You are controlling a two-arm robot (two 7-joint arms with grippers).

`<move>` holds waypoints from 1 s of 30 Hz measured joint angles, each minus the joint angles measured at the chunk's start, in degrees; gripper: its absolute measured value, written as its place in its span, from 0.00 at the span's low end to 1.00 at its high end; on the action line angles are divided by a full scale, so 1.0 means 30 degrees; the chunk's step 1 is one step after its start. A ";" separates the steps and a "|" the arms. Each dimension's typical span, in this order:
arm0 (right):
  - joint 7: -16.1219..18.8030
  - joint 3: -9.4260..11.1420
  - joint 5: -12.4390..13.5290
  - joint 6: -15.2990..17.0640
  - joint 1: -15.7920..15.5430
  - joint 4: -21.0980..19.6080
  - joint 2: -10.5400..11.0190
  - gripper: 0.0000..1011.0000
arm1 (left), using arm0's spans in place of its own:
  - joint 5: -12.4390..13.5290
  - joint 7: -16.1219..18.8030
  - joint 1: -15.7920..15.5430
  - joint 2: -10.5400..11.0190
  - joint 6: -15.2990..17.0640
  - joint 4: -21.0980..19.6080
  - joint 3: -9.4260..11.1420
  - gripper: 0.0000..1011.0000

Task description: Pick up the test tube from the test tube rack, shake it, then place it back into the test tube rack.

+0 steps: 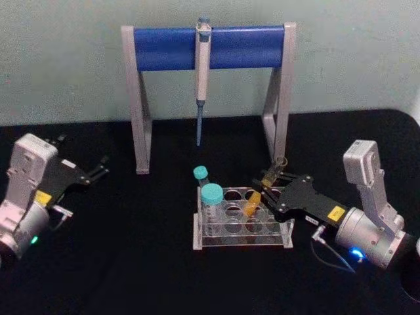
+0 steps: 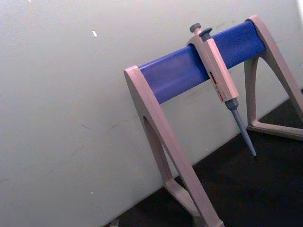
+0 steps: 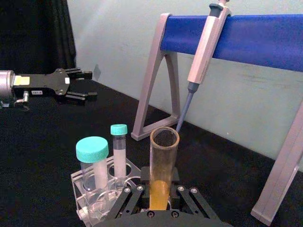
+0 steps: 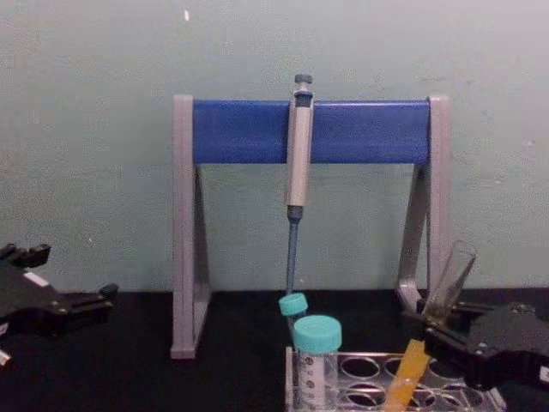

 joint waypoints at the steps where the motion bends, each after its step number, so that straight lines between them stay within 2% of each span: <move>1: 0.0004 -0.0007 -0.0009 0.0046 0.0005 -0.0038 0.0026 0.22 | 0.0000 0.0000 0.0000 0.0000 0.0000 -0.0001 0.0000 0.99; 20: 0.0020 -0.0143 -0.0487 0.0288 0.0035 -0.0795 0.0416 0.22 | 0.0000 -0.0001 0.0000 0.0000 0.0000 -0.0001 0.0000 0.99; 30: -0.0095 0.0044 -0.0554 0.0495 0.0046 -0.1260 0.0625 0.22 | 0.0000 -0.0001 0.0000 0.0000 -0.0001 -0.0001 0.0000 0.99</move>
